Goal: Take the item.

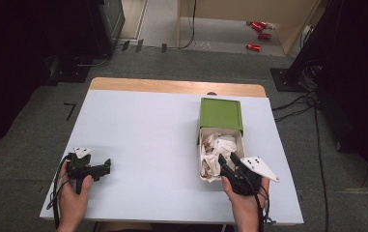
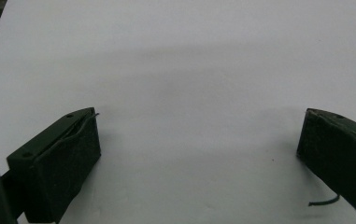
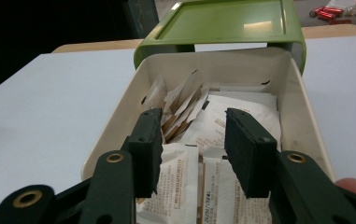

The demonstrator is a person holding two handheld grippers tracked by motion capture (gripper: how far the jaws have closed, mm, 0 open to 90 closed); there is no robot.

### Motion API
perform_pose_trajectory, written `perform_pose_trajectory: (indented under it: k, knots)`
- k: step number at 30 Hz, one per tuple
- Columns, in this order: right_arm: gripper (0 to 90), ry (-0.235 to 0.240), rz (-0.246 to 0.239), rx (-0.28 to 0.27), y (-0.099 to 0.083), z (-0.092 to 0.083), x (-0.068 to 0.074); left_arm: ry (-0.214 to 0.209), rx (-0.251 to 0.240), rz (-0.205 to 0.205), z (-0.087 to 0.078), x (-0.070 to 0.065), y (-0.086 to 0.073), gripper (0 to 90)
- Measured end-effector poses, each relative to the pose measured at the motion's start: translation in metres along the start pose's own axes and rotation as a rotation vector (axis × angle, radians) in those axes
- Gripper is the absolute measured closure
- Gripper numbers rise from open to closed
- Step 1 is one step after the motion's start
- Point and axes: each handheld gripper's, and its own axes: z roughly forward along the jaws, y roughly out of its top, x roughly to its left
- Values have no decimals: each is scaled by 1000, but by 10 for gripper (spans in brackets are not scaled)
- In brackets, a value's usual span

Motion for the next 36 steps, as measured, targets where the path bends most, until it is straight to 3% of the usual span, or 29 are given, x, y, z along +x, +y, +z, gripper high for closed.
perform_pose_trajectory:
  k: [7,13,27,36]
  knots:
    - [588,38,-3,58,-13,12,8,-1,0,0,0,0,0,0]
    - [636,48,-13,65,-20,18,17,-1,-1,-1,0,0,0,0]
    - [714,51,-12,107,-31,25,20,-1,0,-1,0,0,0,0]
    - [849,49,-25,119,-36,27,16,-1,0,-1,0,0,0,0]
